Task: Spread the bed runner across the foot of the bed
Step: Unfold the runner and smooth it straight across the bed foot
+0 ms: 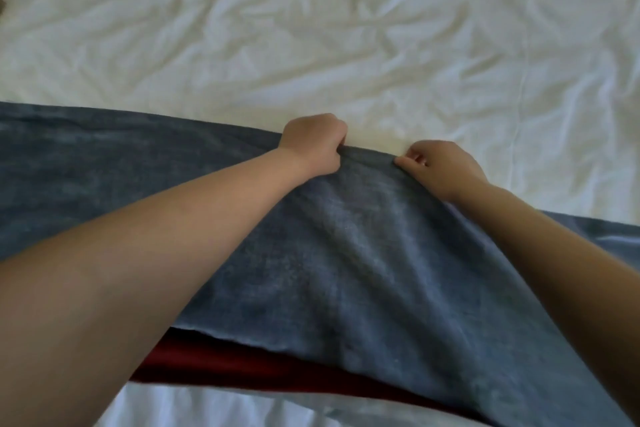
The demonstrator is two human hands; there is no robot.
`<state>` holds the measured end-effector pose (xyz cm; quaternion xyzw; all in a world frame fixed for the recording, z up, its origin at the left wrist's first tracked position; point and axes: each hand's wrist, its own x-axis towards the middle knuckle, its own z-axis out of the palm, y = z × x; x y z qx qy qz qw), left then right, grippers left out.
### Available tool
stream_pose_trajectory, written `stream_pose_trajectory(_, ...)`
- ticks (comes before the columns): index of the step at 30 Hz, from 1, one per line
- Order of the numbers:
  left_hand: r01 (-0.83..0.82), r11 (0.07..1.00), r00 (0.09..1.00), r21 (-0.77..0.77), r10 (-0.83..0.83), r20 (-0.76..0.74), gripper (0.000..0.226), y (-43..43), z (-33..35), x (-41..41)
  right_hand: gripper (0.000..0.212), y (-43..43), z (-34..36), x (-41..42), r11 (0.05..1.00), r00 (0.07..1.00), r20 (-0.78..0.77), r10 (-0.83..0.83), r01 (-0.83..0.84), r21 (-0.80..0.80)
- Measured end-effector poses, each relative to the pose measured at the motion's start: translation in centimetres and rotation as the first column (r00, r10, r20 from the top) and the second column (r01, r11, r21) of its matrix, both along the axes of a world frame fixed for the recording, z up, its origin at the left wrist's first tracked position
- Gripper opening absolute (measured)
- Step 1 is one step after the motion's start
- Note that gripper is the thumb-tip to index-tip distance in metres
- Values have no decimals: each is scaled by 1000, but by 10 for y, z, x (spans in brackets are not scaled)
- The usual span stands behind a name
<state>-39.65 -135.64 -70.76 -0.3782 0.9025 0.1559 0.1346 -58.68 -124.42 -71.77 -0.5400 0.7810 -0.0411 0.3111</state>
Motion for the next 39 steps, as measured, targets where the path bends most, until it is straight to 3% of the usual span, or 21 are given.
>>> stream_pose_trajectory(2,28,1000,999,15,-27,-47,12,8,1,-13,33,17,4,-18,1000,1000,21,18,-18,24)
stream_pose_trajectory(11,214,970,969,118,-195,-154,14,49,-3,-100,4,56,16,-98,938,989,81,126,-145,315)
stream_pose_trajectory(15,190,980,975,54,-182,-125,12,51,-6,-115,2,57,15,-107,989,988,-144,46,-25,144)
stream_pose_trajectory(19,152,988,985,23,-150,-86,12,51,-3,-120,5,51,8,-101,984,976,-217,11,28,175)
stream_pose_trajectory(25,76,977,961,-201,-126,-245,43,50,11,-109,46,40,33,-78,989,929,-370,6,-62,-138)
stream_pose_trajectory(39,-22,970,979,-243,-29,-203,45,95,35,39,51,78,58,82,985,936,-345,68,-118,-128)
